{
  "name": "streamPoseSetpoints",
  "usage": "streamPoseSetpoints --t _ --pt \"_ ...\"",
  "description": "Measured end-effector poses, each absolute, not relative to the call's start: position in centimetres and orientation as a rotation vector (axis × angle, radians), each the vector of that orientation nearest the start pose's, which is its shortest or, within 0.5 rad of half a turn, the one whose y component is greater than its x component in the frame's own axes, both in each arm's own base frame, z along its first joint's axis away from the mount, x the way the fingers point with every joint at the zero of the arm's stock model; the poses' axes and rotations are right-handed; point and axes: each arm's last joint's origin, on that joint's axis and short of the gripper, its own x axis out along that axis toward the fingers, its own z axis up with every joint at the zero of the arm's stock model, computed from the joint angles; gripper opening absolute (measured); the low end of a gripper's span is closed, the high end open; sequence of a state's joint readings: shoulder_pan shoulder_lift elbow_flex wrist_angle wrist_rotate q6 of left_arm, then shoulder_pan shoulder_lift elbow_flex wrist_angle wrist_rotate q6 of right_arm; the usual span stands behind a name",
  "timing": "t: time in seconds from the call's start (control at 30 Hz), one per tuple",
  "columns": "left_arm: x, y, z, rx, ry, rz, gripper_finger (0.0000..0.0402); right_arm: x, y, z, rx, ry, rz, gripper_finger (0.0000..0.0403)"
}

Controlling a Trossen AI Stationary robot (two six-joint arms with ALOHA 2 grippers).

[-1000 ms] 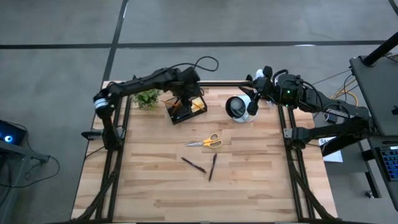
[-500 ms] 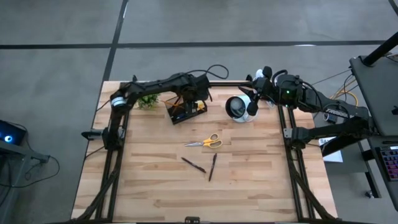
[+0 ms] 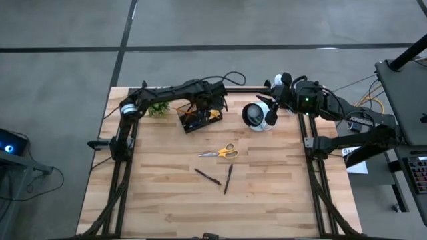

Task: Pick and place office supplies into organizer
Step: Put the yellow pencil into the black desk organizer

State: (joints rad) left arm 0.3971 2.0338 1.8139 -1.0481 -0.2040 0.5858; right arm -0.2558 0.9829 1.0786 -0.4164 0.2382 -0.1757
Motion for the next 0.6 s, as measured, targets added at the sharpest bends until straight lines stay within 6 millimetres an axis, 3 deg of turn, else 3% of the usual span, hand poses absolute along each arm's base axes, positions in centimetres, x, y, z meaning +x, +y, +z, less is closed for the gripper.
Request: streamPoseSetpoints --t 0.23,0.6 --pt "38.2 16.5 24.7 0.419 1.425 0.08 0.0189 19.4 -5.8 37.6 -0.168 0.366 -0.46 0.0066" --pt "38.5 16.7 23.2 0.487 1.416 0.168 0.0189 19.4 -5.8 37.6 -0.168 0.365 -0.46 0.0066"
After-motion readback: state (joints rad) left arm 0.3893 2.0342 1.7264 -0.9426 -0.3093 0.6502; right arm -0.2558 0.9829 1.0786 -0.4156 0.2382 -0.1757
